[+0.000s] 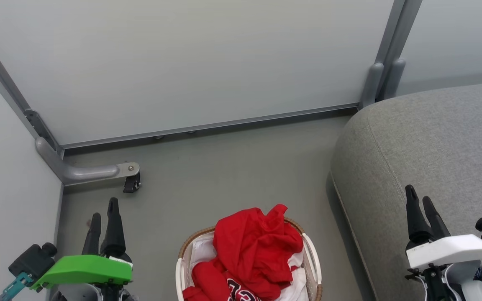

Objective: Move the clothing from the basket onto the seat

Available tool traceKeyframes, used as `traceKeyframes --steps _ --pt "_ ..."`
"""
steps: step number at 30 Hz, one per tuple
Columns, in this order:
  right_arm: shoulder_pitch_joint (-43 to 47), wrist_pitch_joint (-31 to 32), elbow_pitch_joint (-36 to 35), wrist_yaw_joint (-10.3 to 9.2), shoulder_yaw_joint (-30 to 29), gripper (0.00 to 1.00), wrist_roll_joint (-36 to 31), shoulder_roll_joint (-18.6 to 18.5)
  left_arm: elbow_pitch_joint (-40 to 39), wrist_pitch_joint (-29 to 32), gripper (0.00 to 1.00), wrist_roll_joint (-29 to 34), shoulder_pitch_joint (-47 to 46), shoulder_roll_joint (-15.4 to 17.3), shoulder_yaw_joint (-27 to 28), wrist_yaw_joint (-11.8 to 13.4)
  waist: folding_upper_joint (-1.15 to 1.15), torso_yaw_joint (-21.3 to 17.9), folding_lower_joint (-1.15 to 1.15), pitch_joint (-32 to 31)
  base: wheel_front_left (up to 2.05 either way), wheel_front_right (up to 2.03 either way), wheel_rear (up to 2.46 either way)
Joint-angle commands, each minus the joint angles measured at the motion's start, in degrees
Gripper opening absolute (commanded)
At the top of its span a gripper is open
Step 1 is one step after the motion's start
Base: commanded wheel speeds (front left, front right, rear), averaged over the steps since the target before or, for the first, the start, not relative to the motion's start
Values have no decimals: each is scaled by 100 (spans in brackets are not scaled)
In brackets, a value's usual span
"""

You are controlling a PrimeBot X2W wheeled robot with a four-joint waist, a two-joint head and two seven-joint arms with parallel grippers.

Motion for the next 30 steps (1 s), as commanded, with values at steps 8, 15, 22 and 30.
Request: traceKeyframes --steps 8,15,22,30 --pt "71 -182 -112 2 143 100 -909 -46 60 -174 100 926 104 49 -143 44 0 14 0 -10 0 0 0" --pt "100 -291 -23 2 237 100 -1432 -52 182 -283 100 1386 150 52 -216 72 0 27 0 -14 0 0 0" --pt "116 -399 59 2 264 100 -1885 -57 268 -389 100 1748 181 56 -276 99 0 39 0 -21 0 0 0" --pt "128 -514 83 3 301 100 -2380 -62 387 -504 100 2139 201 61 -330 101 0 51 0 -27 0 0 0"
